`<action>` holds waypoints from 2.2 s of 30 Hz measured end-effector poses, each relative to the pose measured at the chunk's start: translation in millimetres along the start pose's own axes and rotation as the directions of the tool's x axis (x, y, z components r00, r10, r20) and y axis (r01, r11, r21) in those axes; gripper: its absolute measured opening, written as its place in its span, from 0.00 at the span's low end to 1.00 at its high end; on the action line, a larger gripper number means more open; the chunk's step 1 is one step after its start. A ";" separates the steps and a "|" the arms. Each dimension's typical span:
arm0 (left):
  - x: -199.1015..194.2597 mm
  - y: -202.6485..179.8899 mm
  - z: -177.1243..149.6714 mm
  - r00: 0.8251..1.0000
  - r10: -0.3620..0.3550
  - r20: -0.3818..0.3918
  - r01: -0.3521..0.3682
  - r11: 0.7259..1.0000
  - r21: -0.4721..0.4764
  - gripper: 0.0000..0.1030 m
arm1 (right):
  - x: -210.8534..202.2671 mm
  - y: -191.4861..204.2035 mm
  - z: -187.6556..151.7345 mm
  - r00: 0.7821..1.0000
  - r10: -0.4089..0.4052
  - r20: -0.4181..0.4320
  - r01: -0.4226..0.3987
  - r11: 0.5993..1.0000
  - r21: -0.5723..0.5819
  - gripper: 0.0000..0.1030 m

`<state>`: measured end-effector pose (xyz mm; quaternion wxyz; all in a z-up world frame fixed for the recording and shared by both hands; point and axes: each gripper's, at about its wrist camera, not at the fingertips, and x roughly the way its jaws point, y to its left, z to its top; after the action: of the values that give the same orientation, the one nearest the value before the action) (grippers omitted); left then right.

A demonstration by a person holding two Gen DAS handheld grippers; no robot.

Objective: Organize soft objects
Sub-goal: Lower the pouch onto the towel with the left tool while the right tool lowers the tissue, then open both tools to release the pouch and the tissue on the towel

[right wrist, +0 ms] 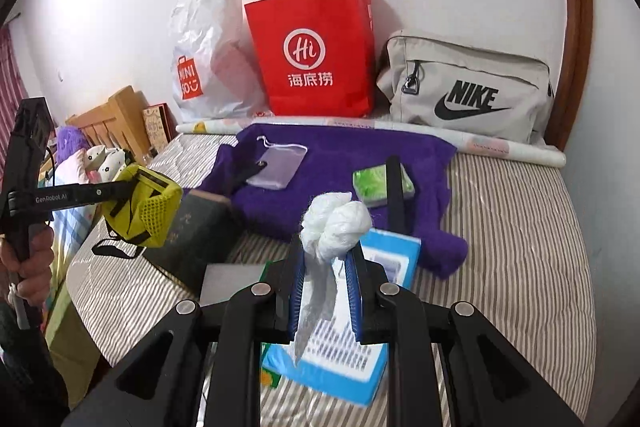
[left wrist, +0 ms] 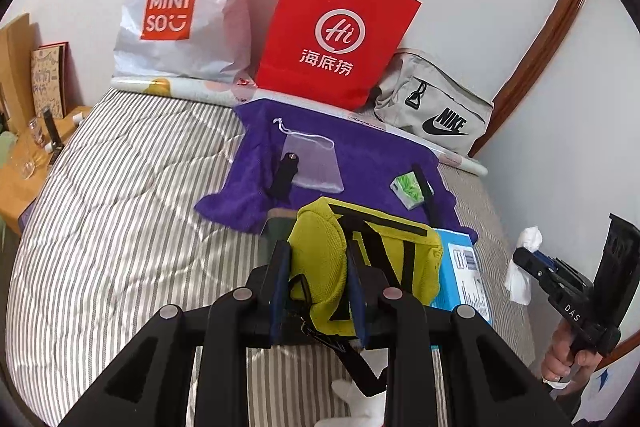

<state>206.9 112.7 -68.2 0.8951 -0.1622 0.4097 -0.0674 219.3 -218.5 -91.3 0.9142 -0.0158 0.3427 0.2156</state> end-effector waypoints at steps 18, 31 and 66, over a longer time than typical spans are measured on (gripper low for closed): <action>65.7 -2.6 44.8 0.999 -0.018 -0.037 0.018 1.000 -0.017 0.25 | 61.1 -25.1 37.3 0.999 -0.005 -0.034 0.006 1.000 0.031 0.19; 95.5 -1.5 79.0 0.999 -0.036 -0.030 0.035 0.999 -0.031 0.25 | 108.1 -27.9 56.1 0.997 -0.004 -0.078 0.006 1.000 0.015 0.19; 183.2 3.9 82.0 0.977 0.047 -0.209 -0.041 0.999 0.032 0.26 | 195.0 -19.9 57.1 0.954 -0.043 -0.297 0.018 0.996 -0.087 0.20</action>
<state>388.8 89.1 -149.8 0.8502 -0.1329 0.5045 -0.0700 393.8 -151.8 -173.4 0.8537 -0.0918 0.4672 0.2107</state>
